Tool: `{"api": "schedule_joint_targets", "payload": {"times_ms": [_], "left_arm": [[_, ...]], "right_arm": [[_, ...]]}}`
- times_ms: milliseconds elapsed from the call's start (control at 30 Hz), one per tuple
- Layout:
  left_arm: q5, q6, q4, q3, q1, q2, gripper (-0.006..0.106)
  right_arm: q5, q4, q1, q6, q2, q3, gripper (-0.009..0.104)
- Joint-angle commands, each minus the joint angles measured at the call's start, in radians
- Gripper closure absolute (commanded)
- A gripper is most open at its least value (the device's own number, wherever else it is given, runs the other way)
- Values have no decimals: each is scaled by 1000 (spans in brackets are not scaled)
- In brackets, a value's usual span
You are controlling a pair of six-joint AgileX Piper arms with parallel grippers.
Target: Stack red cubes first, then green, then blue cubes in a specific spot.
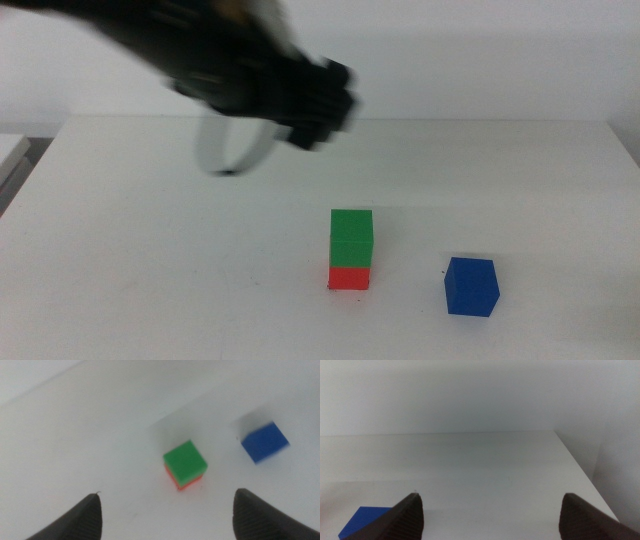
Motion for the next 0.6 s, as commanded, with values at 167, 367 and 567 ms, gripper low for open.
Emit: {"api": "schedule_joint_targets", "payload": {"times_ms": [167,367,567], "left_arm": [[-40,202,-229,201,0,-346,15],[-52,149,-229,248,0,-493,15],[-50,129,-202,248,0,-521,15]], "right_arm": [[-11,2,-5,-6,-5,3,8],[-11,2,-5,-6,-5,3,8],[-11,2,-5,-6,-5,3,8]]}}
